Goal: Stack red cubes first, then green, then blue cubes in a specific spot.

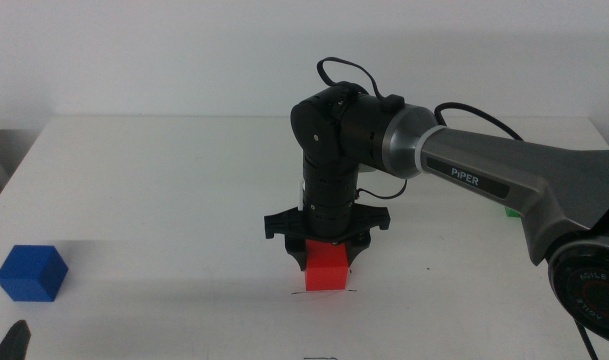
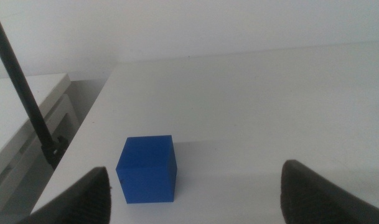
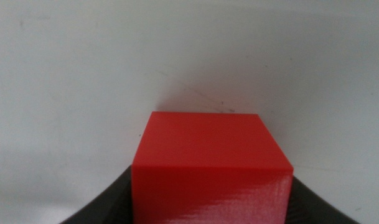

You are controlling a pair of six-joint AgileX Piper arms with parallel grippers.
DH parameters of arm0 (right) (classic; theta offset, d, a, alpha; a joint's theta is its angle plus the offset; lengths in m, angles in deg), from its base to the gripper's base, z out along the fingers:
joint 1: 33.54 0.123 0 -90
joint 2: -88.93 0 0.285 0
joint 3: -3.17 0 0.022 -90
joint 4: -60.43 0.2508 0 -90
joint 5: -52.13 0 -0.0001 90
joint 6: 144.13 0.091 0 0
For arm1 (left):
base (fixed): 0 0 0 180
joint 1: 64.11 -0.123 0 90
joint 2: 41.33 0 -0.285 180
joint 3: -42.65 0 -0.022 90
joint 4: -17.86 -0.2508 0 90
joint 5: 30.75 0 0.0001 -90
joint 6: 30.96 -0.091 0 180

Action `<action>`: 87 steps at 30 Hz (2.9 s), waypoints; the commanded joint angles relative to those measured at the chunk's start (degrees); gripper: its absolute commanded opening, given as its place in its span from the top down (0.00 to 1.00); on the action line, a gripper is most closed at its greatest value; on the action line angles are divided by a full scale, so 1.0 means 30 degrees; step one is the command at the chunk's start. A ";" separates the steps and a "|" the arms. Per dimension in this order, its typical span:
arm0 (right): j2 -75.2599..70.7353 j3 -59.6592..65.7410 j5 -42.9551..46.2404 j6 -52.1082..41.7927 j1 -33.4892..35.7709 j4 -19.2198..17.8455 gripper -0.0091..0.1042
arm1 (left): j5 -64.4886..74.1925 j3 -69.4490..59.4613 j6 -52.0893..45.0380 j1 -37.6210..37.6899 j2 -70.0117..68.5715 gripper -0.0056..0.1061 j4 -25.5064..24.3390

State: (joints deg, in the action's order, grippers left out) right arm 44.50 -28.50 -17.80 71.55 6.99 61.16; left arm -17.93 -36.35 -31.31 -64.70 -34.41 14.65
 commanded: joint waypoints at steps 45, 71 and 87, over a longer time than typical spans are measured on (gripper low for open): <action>-0.2188 -0.0575 -0.1394 0.0138 0.0105 -0.0490 0.26 | -0.1512 0.0077 0.0117 -0.0013 -0.0434 0.11 0.0133; -0.8183 -0.0556 -0.1408 -0.3565 -0.4662 -0.0480 0.29 | -0.1512 0.0077 0.0117 -0.0013 -0.0434 0.11 0.0133; -0.9234 -0.0556 -0.1143 -0.6539 -1.1532 -0.3024 0.29 | -0.1512 0.0077 0.0117 -0.0013 -0.0434 0.11 0.0133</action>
State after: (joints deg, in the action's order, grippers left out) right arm 19.90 -28.37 -19.37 51.90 -25.79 52.75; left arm -17.93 -36.35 -31.31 -64.70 -34.41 14.65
